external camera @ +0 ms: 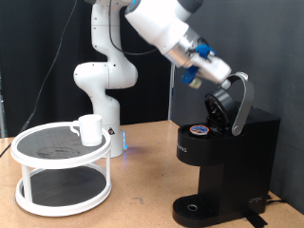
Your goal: Make a cup of coffee with the keurig machine
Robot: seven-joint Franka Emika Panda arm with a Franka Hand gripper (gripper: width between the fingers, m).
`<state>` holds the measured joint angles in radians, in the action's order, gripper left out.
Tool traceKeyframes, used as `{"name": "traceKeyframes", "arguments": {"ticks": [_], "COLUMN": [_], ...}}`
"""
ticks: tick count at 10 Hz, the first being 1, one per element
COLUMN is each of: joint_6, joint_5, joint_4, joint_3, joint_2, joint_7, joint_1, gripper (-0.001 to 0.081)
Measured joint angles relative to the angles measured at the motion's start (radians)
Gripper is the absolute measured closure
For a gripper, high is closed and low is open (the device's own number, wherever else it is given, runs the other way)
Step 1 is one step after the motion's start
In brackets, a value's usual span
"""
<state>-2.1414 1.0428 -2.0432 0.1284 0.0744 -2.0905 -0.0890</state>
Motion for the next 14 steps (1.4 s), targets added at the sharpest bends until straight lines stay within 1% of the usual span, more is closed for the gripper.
{"name": "traceKeyframes", "arguments": {"ticks": [1, 3, 5, 7, 9, 11, 13, 14], "joint_6": [0.019, 0.05, 0.07, 0.122, 0.15, 0.161, 0.149, 0.126], "joint_5": [-0.001, -0.043, -0.105, -0.18, -0.226, -0.238, -0.276, -0.285], "joint_4": [0.018, 0.058, 0.088, 0.115, 0.113, 0.094, 0.064, 0.044], "joint_3": [0.009, 0.04, 0.077, 0.111, 0.134, 0.14, 0.151, 0.16], "joint_2": [0.009, 0.013, 0.014, 0.017, 0.039, 0.066, 0.08, 0.081], "joint_7": [-0.019, -0.087, -0.172, -0.268, -0.314, -0.32, -0.348, -0.353], "joint_1": [0.005, 0.019, 0.035, 0.049, 0.056, 0.058, 0.058, 0.058], "gripper": [0.0806, 0.0806, 0.0806, 0.0806, 0.0806, 0.0806, 0.0806, 0.0806]}}
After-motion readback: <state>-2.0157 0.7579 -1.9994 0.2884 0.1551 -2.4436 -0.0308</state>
